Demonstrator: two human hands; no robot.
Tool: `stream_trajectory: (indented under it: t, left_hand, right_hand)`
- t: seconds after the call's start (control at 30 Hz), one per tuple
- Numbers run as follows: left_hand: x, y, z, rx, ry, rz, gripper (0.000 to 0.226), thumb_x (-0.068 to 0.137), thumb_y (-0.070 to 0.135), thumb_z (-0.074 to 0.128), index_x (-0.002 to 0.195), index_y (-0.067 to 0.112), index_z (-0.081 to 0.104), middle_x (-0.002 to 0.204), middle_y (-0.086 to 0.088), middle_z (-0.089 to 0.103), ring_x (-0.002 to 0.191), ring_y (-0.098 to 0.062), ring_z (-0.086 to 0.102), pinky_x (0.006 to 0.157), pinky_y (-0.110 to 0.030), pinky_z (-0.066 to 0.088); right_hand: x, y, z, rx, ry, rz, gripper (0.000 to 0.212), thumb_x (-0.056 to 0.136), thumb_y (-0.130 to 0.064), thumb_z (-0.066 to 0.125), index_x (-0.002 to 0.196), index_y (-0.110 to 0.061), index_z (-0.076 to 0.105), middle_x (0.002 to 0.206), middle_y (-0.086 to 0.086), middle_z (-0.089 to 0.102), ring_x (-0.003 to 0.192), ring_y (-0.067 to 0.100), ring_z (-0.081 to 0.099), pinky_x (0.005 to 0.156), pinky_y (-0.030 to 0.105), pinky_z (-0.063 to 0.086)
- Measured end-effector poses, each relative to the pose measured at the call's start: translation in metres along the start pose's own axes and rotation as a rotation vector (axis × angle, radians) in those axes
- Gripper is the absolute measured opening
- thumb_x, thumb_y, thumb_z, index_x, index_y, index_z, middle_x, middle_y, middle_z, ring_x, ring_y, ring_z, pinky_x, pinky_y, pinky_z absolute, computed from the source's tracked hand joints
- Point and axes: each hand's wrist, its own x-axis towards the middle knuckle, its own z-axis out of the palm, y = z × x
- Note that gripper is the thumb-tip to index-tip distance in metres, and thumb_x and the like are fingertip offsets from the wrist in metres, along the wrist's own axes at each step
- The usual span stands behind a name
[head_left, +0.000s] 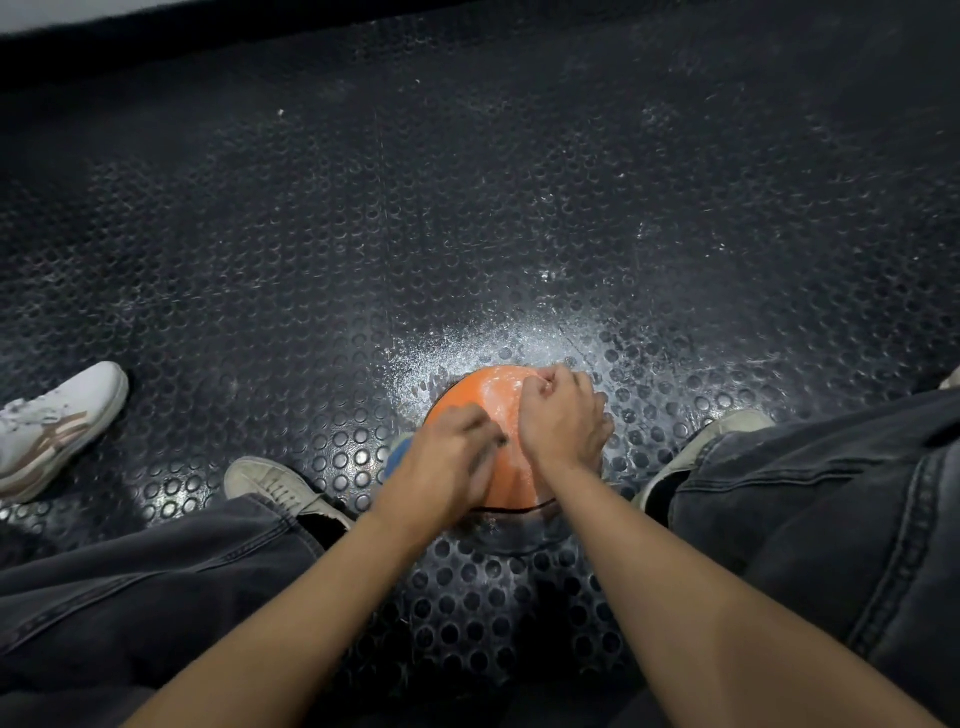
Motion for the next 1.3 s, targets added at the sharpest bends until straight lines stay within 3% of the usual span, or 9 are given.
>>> stream_trajectory:
  t: [0.1,0.23,0.43,0.6,0.77,0.93,1.1,1.23,1.3]
  left_hand:
    - [-0.006,-0.002,-0.002,0.025,-0.189,0.156,0.024,0.094,0.023,0.047,0.098,0.011,0.068,0.093,-0.001,0.059,0.08,-0.018,0.055,0.065,-0.036,0.052]
    - [0.02,-0.023,-0.001,-0.001,0.091,-0.197,0.015,0.089,0.014,0.059,0.093,0.01,0.073,0.091,0.0,0.061,0.075,-0.018,0.059,0.068,-0.041,0.054]
    - [-0.004,0.004,0.002,-0.014,-0.183,0.172,0.022,0.093,0.021,0.05,0.098,0.012,0.069,0.09,-0.001,0.058,0.08,-0.018,0.056,0.066,-0.037,0.052]
    - [0.02,-0.02,0.002,0.004,0.118,-0.233,0.015,0.089,0.01,0.06,0.095,0.008,0.073,0.089,0.0,0.06,0.074,-0.018,0.059,0.069,-0.04,0.054]
    - [-0.007,0.005,-0.003,-0.032,-0.191,0.122,0.021,0.093,0.019,0.05,0.095,0.01,0.068,0.092,-0.002,0.059,0.08,-0.019,0.057,0.068,-0.035,0.051]
    - [0.02,-0.018,0.0,-0.033,0.107,-0.26,0.015,0.089,0.01,0.061,0.096,0.01,0.074,0.091,0.003,0.061,0.074,-0.012,0.056,0.073,-0.03,0.053]
    - [0.001,-0.002,-0.001,-0.083,-0.108,-0.026,0.017,0.089,0.016,0.058,0.095,0.014,0.073,0.09,0.003,0.061,0.074,-0.015,0.059,0.067,-0.033,0.054]
    - [0.024,-0.03,-0.003,-0.034,0.057,-0.316,0.015,0.09,0.012,0.061,0.097,0.012,0.075,0.091,0.006,0.06,0.078,-0.01,0.055,0.071,-0.015,0.044]
    - [0.017,-0.022,-0.003,-0.046,0.037,-0.24,0.015,0.088,0.01,0.063,0.096,0.012,0.075,0.091,0.006,0.06,0.075,-0.009,0.055,0.068,-0.013,0.041]
  right_hand:
    - [0.001,0.006,-0.004,0.023,-0.022,-0.031,0.021,0.097,-0.038,0.041,0.106,-0.027,0.057,0.116,-0.003,0.056,0.106,0.018,0.047,0.092,0.039,0.03]
    - [-0.002,0.002,-0.001,0.015,-0.01,-0.029,0.02,0.098,-0.038,0.042,0.108,-0.028,0.057,0.119,-0.006,0.055,0.106,0.015,0.043,0.092,0.037,0.027]
    - [0.001,0.006,-0.007,0.036,-0.035,-0.055,0.015,0.097,-0.036,0.042,0.099,-0.028,0.054,0.112,-0.005,0.055,0.105,0.018,0.046,0.094,0.041,0.033]
    - [-0.004,0.001,-0.003,-0.007,-0.041,-0.047,0.023,0.098,-0.039,0.04,0.109,-0.028,0.058,0.116,-0.007,0.053,0.108,0.016,0.045,0.096,0.04,0.029]
    - [0.01,-0.01,-0.012,0.085,-0.072,0.108,0.017,0.097,-0.034,0.047,0.091,-0.022,0.057,0.107,-0.002,0.05,0.099,0.021,0.046,0.088,0.039,0.028]
    - [0.009,-0.015,-0.008,0.069,-0.04,0.073,0.017,0.096,-0.031,0.05,0.083,-0.021,0.053,0.102,-0.002,0.052,0.097,0.02,0.05,0.096,0.041,0.032]
    - [0.008,-0.009,-0.006,0.035,0.004,0.036,0.018,0.096,-0.033,0.046,0.08,-0.025,0.047,0.099,-0.003,0.053,0.096,0.022,0.053,0.088,0.039,0.03]
    - [0.001,-0.014,-0.002,-0.011,-0.025,-0.017,0.018,0.099,-0.032,0.043,0.085,-0.022,0.051,0.102,-0.003,0.052,0.098,0.02,0.049,0.099,0.045,0.029]
    - [-0.001,-0.013,-0.001,-0.035,-0.019,-0.034,0.018,0.098,-0.033,0.043,0.087,-0.023,0.051,0.102,-0.003,0.052,0.098,0.02,0.049,0.099,0.046,0.031]
